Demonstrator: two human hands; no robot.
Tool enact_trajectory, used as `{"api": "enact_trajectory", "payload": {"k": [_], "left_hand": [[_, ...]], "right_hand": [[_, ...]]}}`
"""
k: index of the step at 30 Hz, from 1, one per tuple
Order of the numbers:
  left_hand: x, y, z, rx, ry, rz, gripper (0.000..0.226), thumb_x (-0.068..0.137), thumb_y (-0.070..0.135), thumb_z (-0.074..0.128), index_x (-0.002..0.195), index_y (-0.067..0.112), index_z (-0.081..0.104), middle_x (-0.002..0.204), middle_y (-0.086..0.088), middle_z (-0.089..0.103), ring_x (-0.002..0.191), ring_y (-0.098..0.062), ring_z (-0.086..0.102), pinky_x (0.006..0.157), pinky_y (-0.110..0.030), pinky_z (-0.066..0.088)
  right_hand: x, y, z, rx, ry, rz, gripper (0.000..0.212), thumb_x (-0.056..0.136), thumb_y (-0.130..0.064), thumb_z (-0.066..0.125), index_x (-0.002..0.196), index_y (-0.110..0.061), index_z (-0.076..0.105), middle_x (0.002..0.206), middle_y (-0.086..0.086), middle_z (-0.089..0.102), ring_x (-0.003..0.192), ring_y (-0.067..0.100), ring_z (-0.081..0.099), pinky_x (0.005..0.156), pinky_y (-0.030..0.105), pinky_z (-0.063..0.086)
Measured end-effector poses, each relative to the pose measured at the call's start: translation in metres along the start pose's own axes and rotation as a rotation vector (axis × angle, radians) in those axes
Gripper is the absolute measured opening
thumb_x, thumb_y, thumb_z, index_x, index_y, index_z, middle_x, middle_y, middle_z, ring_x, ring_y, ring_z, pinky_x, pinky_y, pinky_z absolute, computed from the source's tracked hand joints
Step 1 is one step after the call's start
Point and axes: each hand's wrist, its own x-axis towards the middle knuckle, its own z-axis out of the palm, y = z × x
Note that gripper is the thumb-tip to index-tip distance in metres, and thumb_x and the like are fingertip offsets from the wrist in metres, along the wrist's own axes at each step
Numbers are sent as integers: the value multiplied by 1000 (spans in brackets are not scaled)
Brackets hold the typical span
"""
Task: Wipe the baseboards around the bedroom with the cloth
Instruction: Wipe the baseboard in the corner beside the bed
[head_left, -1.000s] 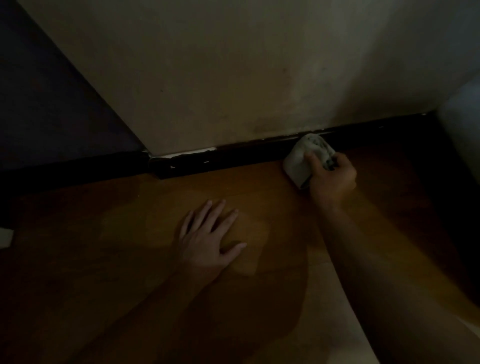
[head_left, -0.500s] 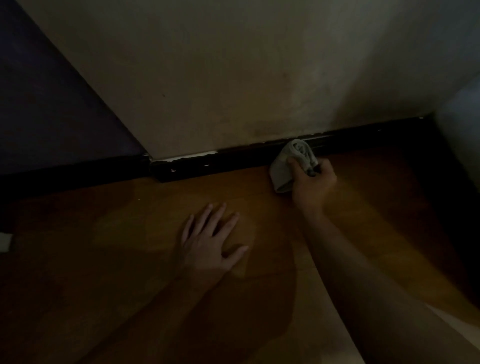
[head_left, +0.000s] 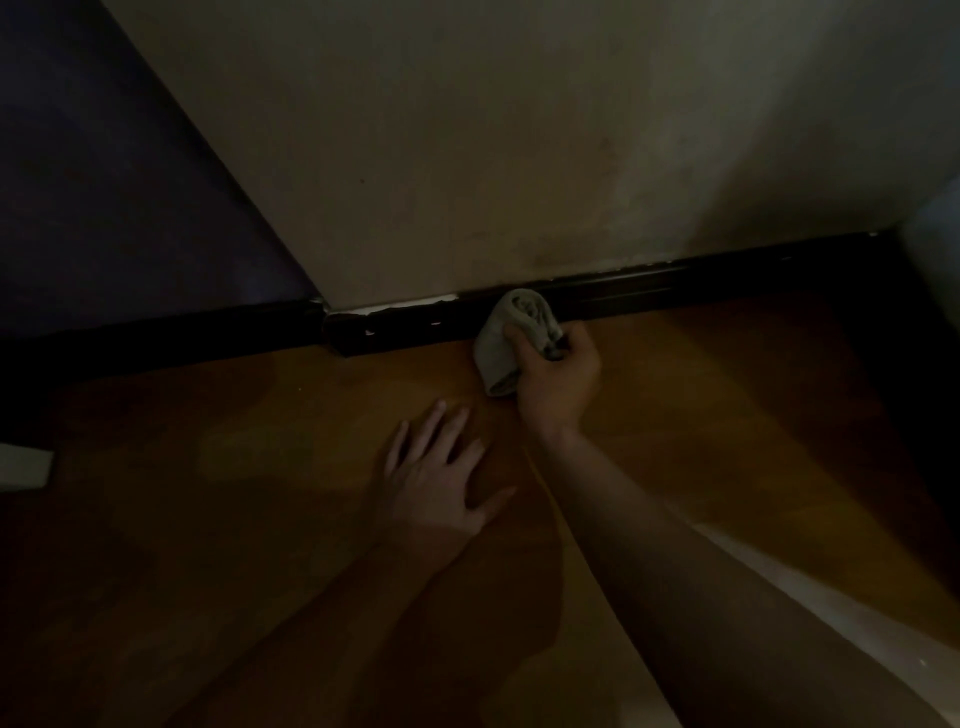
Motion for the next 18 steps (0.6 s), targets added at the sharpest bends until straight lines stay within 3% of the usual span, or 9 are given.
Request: {"api": "enact_trajectory", "payload": {"k": [4, 8, 12, 15, 18], "left_hand": [[1, 3, -5, 5, -20, -9, 79, 91, 82, 19, 146, 36, 51, 158, 0, 43, 150, -18, 20, 118, -47, 12], [5, 7, -18, -37, -145, -60, 87, 81, 85, 11, 153, 43, 36, 168, 7, 16, 155, -17, 3, 122, -49, 8], [12, 20, -20, -49, -78, 15, 77, 86, 80, 27, 146, 37, 49, 166, 4, 26, 151, -21, 22, 122, -48, 13], [19, 33, -11, -37, -65, 92, 71, 89, 76, 35, 147, 37, 48, 166, 6, 26, 151, -20, 24, 122, -47, 16], [24, 42, -5, -42, -44, 101, 70, 92, 77, 35, 149, 39, 45, 165, 7, 27, 152, -19, 22, 122, -48, 17]], "right_hand": [[-9, -2, 9, -46, -101, 18, 26, 79, -23, 85, 80, -13, 61, 74, -7, 65, 77, 18, 66, 72, 40, 57], [-3, -6, 0, -43, -146, 9, 21, 81, -22, 84, 87, -14, 66, 83, -5, 69, 82, 13, 68, 75, 37, 59], [23, -3, -29, -54, -79, -2, 19, 82, -23, 82, 94, -15, 69, 90, -2, 72, 86, 14, 69, 80, 41, 60], [45, -2, -59, -111, -19, -11, 19, 84, -25, 79, 95, -14, 70, 90, 0, 71, 87, 15, 68, 80, 45, 59], [63, -7, -90, -184, 106, -35, 19, 86, -29, 78, 95, -15, 68, 89, 0, 68, 85, 17, 65, 77, 42, 57]]}}
